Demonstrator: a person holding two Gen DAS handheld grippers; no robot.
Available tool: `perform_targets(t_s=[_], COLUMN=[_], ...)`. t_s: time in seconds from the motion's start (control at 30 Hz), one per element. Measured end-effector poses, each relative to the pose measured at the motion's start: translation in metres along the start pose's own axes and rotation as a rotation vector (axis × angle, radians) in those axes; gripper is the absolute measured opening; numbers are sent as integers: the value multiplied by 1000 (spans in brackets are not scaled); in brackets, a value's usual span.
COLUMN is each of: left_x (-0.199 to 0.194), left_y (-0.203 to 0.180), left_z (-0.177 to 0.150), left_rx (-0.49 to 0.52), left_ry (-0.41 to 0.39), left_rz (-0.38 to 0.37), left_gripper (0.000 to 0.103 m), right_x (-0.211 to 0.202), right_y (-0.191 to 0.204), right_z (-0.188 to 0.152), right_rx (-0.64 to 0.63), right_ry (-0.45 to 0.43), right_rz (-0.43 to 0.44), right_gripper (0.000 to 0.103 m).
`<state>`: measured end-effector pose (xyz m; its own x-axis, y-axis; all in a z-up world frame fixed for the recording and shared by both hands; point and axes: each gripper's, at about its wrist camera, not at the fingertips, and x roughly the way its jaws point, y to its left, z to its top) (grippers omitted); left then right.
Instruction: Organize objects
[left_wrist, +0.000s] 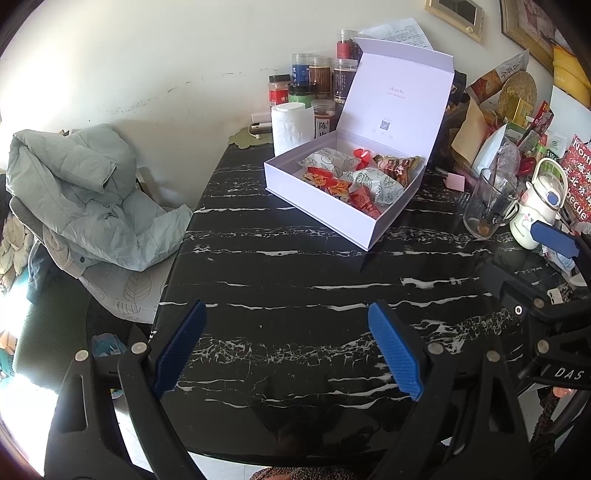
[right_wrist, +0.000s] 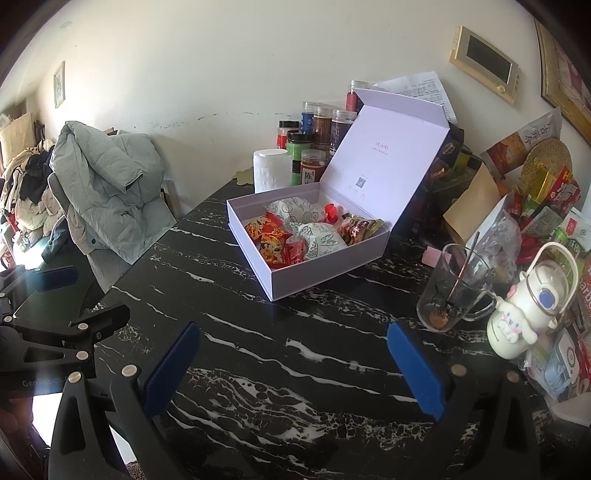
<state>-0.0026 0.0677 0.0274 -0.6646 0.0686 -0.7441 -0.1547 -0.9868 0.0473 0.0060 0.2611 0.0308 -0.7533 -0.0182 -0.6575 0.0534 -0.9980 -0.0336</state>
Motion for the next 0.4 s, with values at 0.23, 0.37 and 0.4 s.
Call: perform_targets(t_s=[0.23, 0.37, 0.4], left_x=[0, -1, -1], left_y=[0, 0, -1], left_z=[0, -1, -1], left_rx=[-2, 0, 3], left_ry=[-9, -29, -31], left_rz=[-3, 9, 11], left_gripper=[89, 89, 89], right_x=[5, 7, 9], right_y=[-1, -2, -3], right_z=[-2, -3, -4], right_rx=[4, 9, 11], right_ry=[15, 22, 25], right_rz=[6, 8, 8], right_gripper=[102, 102, 102])
